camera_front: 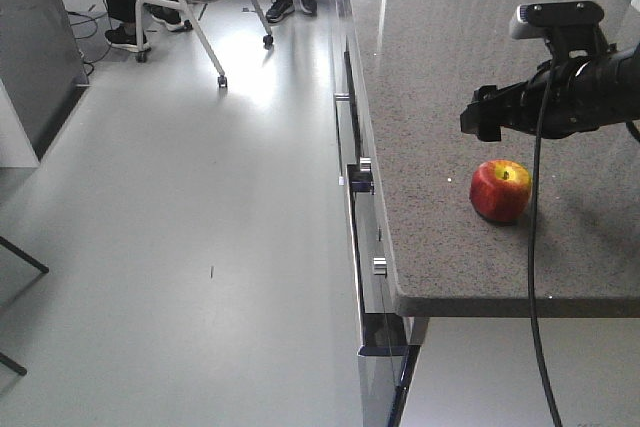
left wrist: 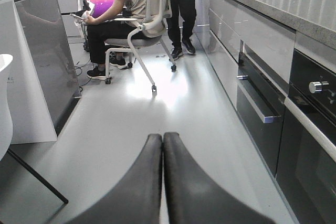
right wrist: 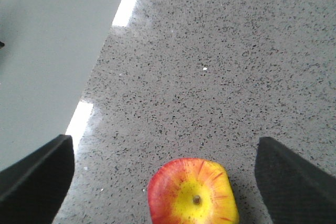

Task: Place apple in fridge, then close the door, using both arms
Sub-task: 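Lower the right gripper over the red-yellow apple on the counter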

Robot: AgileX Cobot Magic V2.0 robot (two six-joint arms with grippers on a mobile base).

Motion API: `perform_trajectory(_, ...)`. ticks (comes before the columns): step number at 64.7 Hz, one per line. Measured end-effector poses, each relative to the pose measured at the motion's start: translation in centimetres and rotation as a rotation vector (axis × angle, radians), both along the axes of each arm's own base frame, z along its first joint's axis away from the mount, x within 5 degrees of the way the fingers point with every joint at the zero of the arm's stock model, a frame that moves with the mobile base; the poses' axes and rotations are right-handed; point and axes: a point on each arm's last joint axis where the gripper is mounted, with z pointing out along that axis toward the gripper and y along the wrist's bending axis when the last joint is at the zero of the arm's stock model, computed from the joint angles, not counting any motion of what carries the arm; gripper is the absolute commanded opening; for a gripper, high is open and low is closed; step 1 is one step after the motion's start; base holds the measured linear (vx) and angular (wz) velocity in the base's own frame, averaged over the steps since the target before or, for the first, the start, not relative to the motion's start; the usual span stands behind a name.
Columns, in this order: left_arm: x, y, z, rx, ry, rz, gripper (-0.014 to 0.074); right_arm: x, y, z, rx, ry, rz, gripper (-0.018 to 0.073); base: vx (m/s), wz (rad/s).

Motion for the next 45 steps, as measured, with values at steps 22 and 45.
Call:
perform_trajectory(22, 0.0, 0.0, 0.0, 0.000, 0.000, 0.000, -0.0006, 1.3, 0.0, -2.3, -0.003, 0.034, -0.011, 0.0647, 0.00, 0.00)
perform_trajectory(45, 0.0, 0.0, 0.0, 0.000, 0.000, 0.000, -0.0006, 2.1, -0.1, -4.8, -0.020, 0.103, -0.010, 0.0636, 0.00, 0.00)
